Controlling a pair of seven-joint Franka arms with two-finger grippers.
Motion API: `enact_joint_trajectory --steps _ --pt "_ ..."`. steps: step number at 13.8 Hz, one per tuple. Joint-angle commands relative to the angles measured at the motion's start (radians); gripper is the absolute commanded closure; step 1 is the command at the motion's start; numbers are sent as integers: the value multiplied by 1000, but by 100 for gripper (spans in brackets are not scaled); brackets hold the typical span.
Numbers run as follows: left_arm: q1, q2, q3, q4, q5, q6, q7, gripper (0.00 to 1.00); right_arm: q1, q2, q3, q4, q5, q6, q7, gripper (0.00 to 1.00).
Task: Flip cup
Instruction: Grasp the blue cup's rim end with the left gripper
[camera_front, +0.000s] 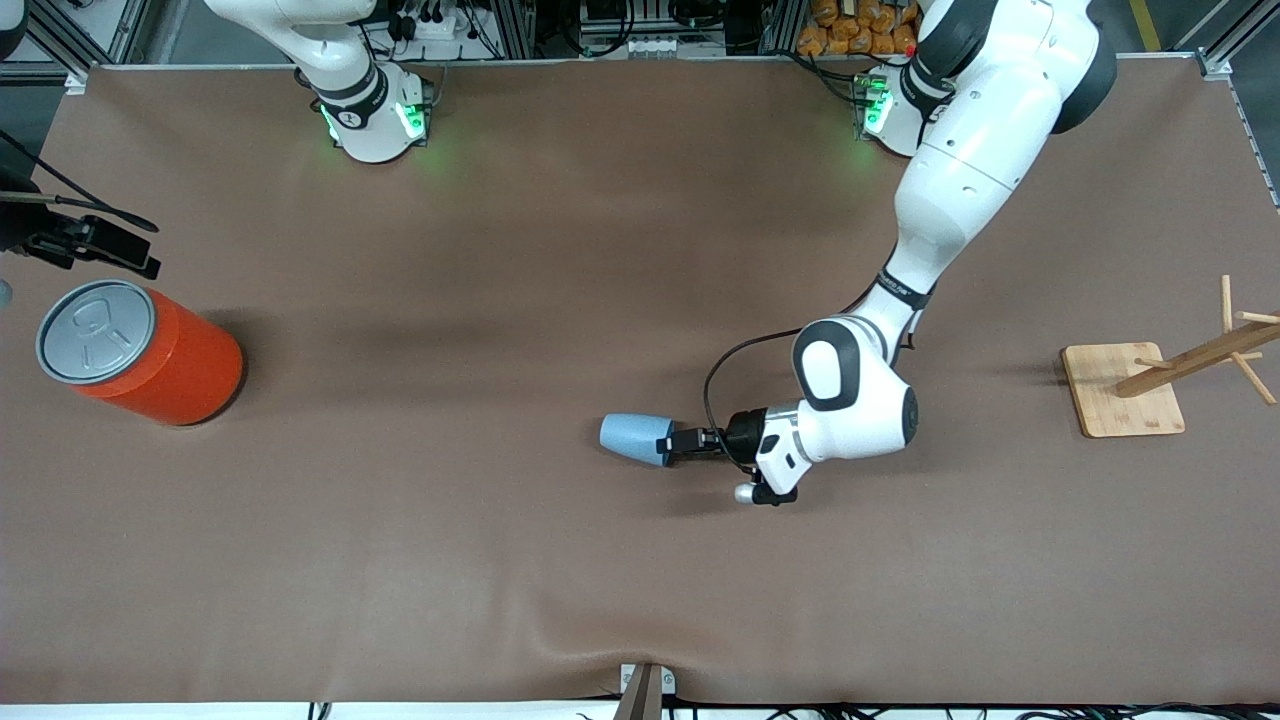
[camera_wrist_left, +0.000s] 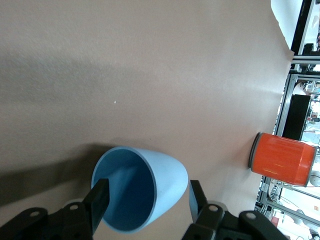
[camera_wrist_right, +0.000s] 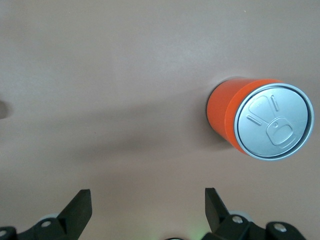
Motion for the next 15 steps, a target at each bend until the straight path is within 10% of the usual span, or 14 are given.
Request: enact_joint_trajectory --steps 1,6,15 --pt "-29 25 3 32 -63 17 20 33 -1 15 -3 47 8 -18 12 0" --pt "-39 19 4 25 -120 17 20 100 25 19 -2 47 5 -17 9 0" --pt "113 -194 24 -6 192 -135 -165 100 48 19 0 47 -10 3 7 0"
